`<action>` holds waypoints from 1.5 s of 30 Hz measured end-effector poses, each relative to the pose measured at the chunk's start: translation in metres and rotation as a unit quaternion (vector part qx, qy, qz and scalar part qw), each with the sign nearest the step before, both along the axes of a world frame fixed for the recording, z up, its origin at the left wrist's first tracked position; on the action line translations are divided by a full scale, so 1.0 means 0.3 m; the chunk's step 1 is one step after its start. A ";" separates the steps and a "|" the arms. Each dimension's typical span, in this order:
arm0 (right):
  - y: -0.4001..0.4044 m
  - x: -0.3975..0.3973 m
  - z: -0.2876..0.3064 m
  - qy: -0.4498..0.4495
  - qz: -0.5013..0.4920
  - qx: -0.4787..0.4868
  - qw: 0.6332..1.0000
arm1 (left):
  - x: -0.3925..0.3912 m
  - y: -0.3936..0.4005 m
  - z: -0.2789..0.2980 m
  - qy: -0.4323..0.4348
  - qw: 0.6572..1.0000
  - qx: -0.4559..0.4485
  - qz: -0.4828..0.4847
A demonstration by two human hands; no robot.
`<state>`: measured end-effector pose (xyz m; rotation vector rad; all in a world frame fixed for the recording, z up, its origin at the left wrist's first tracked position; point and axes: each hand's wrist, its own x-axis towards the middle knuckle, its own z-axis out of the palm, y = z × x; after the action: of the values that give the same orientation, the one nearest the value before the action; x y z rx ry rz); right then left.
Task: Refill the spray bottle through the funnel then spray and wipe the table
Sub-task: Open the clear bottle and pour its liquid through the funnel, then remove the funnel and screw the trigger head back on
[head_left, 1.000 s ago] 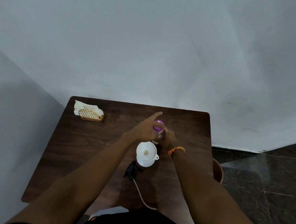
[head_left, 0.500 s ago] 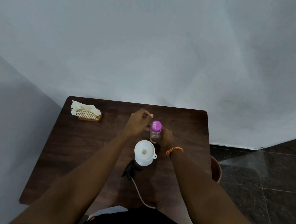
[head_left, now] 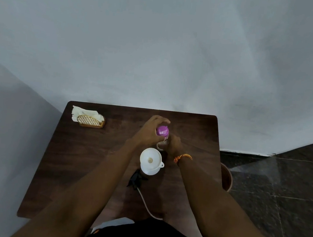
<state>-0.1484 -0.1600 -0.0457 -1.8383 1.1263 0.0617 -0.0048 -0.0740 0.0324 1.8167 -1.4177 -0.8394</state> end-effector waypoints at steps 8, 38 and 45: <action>0.010 -0.010 0.048 -0.043 0.007 0.020 0.999 | 0.051 0.010 -0.033 0.034 0.992 0.007 0.118; -0.202 0.000 0.054 -0.057 -0.091 -0.026 0.994 | 0.062 -0.320 -0.035 -0.039 0.993 0.039 -0.105; -0.214 -0.047 -0.024 0.013 -0.056 -0.006 0.998 | 0.104 -0.204 -0.049 0.103 0.990 0.078 0.047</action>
<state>-0.1625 -0.2240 -0.0531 -1.7856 1.2473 0.0138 0.0265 -0.1352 0.0176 1.8362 -1.1543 -1.0815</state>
